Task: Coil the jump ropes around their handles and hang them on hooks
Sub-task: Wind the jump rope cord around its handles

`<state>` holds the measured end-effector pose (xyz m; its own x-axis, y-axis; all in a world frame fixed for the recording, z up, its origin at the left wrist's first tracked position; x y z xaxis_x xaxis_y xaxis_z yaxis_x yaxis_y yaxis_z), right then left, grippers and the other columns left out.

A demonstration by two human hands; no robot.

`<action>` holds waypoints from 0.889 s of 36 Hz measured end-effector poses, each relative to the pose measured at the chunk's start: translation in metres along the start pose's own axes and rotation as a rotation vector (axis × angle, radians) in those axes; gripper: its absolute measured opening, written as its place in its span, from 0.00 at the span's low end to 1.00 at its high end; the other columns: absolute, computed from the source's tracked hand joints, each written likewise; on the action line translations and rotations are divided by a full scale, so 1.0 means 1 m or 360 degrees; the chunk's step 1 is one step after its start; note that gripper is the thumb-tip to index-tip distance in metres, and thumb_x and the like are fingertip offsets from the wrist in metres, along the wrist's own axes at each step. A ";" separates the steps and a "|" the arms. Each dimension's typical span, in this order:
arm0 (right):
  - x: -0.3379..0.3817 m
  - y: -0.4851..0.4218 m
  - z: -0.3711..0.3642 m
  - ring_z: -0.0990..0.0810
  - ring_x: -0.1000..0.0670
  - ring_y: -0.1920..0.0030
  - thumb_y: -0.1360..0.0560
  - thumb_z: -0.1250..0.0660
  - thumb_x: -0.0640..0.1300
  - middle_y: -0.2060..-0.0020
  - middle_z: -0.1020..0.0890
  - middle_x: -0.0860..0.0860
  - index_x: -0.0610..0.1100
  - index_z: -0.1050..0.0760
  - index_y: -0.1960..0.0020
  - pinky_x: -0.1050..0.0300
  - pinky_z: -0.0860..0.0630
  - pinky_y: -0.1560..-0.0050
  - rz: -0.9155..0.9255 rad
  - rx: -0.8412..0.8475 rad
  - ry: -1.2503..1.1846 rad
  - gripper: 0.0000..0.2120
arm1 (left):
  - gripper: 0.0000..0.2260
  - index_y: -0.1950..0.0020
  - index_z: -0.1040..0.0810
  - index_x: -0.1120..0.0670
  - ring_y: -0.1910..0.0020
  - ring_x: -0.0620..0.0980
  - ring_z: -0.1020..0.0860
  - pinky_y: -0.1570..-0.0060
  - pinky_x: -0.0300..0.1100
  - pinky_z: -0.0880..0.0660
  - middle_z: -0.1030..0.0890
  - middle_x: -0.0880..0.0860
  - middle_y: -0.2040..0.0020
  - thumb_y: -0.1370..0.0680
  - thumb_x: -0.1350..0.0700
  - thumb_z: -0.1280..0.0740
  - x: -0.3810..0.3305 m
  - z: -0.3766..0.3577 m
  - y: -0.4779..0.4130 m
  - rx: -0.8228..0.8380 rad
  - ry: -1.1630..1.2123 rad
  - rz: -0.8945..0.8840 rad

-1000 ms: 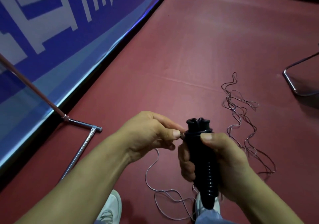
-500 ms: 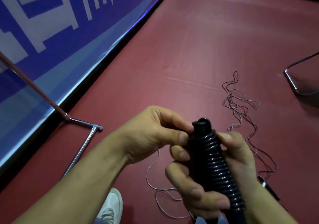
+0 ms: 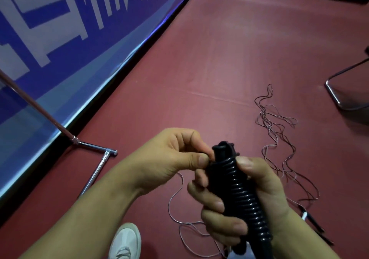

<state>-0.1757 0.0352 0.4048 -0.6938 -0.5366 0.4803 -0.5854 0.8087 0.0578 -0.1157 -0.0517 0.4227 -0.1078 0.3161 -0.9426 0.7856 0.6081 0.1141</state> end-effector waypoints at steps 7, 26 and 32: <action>0.027 0.014 0.035 0.30 0.47 0.79 0.38 0.26 0.57 0.70 0.31 0.39 0.32 0.24 0.51 0.57 0.32 0.72 0.0159 -0.0751 0.0606 0.30 | 0.10 0.61 0.20 0.57 0.68 0.50 0.23 0.64 0.43 0.26 0.17 0.57 0.66 0.24 0.69 0.28 -0.007 0.032 0.011 -0.0373 -0.0558 -0.0036; 0.062 0.021 0.040 0.28 0.43 0.77 0.29 0.37 0.51 0.74 0.29 0.44 0.32 0.30 0.48 0.53 0.31 0.73 0.0692 -0.1382 0.1252 0.22 | 0.13 0.47 0.18 0.63 0.63 0.49 0.18 0.61 0.38 0.19 0.18 0.58 0.57 0.29 0.59 0.30 0.008 0.012 0.010 -0.0781 0.0644 -0.0137; 0.056 0.014 0.032 0.25 0.45 0.78 0.26 0.36 0.51 0.77 0.25 0.47 0.45 0.26 0.53 0.55 0.29 0.75 0.0716 -0.1498 0.1573 0.10 | 0.11 0.41 0.18 0.54 0.47 0.58 0.15 0.45 0.55 0.20 0.14 0.58 0.47 0.20 0.52 0.34 0.027 -0.002 0.003 -0.0944 0.0666 0.0082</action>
<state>-0.2361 0.0090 0.4046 0.0571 -0.1289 0.9900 0.3621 0.9268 0.0998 -0.1177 -0.0401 0.3980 -0.3969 0.5351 -0.7458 0.3464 0.8397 0.4181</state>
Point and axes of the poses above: each hand's wrist, its own y-axis away from the middle knuckle, its own z-axis out of the back of the hand, x = y × z, the point moved 7 cm from there along -y, towards the middle knuckle
